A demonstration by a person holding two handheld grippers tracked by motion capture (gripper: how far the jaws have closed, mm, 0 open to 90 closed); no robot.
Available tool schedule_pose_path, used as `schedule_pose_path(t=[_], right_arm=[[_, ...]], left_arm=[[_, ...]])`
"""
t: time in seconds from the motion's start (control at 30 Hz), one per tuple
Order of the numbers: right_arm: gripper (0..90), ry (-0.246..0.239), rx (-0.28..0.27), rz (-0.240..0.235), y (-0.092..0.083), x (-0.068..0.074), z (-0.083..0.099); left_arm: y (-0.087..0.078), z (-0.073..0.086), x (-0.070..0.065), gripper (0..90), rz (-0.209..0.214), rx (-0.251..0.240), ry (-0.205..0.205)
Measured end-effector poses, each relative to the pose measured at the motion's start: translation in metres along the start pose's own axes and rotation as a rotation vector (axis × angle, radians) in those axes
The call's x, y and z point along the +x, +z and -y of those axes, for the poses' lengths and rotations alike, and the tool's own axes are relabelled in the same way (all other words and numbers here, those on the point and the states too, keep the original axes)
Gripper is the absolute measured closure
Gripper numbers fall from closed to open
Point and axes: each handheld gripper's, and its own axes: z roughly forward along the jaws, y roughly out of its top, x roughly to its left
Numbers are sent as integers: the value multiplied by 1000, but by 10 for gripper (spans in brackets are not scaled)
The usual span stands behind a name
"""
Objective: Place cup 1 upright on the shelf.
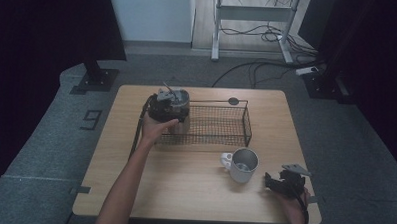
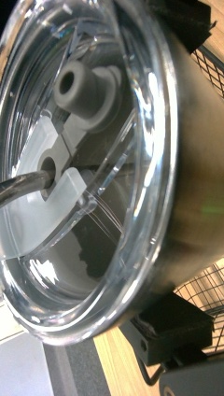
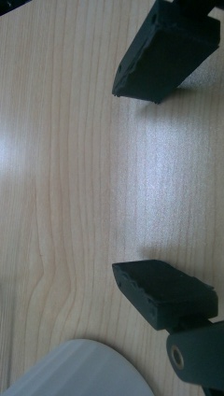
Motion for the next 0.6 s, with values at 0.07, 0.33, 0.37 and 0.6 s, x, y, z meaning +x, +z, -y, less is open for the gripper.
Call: schedule_pose_path(t=[0.07,0.33,0.37,0.6], right_arm=[[125,0,0,0,0,0,0],[125,0,0,0,0,0,0],[125,0,0,0,0,0,0],[125,0,0,1,0,0,0]], left_arm=[[2,1,-1,43,0,4,2],[7,7,-1,43,-1,20,-1],[8,8,0,43,-1,22,-1],[12,14,1,43,-2,41,-5]])
